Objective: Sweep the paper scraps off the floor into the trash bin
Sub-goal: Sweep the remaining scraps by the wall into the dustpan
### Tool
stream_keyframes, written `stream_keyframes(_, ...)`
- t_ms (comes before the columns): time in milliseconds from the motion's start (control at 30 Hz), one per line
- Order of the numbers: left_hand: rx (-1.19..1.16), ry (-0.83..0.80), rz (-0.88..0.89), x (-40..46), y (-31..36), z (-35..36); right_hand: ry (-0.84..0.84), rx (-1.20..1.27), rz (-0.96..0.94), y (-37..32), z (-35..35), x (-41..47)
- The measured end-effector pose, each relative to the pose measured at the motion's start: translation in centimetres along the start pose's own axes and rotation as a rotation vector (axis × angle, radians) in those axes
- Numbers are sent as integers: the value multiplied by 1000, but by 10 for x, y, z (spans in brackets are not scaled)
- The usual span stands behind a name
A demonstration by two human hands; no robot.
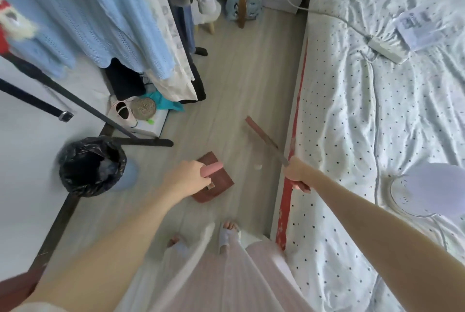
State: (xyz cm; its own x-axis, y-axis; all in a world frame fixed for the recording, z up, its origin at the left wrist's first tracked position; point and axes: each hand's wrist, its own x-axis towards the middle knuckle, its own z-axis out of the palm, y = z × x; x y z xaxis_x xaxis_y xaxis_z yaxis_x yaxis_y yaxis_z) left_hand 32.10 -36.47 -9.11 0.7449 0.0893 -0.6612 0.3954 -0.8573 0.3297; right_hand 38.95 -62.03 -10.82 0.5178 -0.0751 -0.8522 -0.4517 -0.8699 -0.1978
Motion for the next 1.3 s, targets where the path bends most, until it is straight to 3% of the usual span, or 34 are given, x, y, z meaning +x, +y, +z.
stream_keyframes(167,-8,-91,39,15,-3,36,5,-144,76,28,17,20)
stream_keyframes(367,-6,-81,11,21,-13,49,-122,-403,58,45,42,21)
stream_keyframes(567,33,-90,36,19,-20,47,-270,124,6,36,-7,4)
stream_keyframes(667,-6,-73,14,12,-24,47,-273,137,-35,22,-18,-11)
stream_keyframes(833,-191,-26,-74,-5,-35,38,-162,-47,-75,4,1,-8)
stream_keyframes(1067,-514,304,-261,-60,-90,-19,-49,54,-106,-58,16,-26)
stream_keyframes(1300,-848,291,-340,-144,-194,-44,-138,105,1,-120,42,-47)
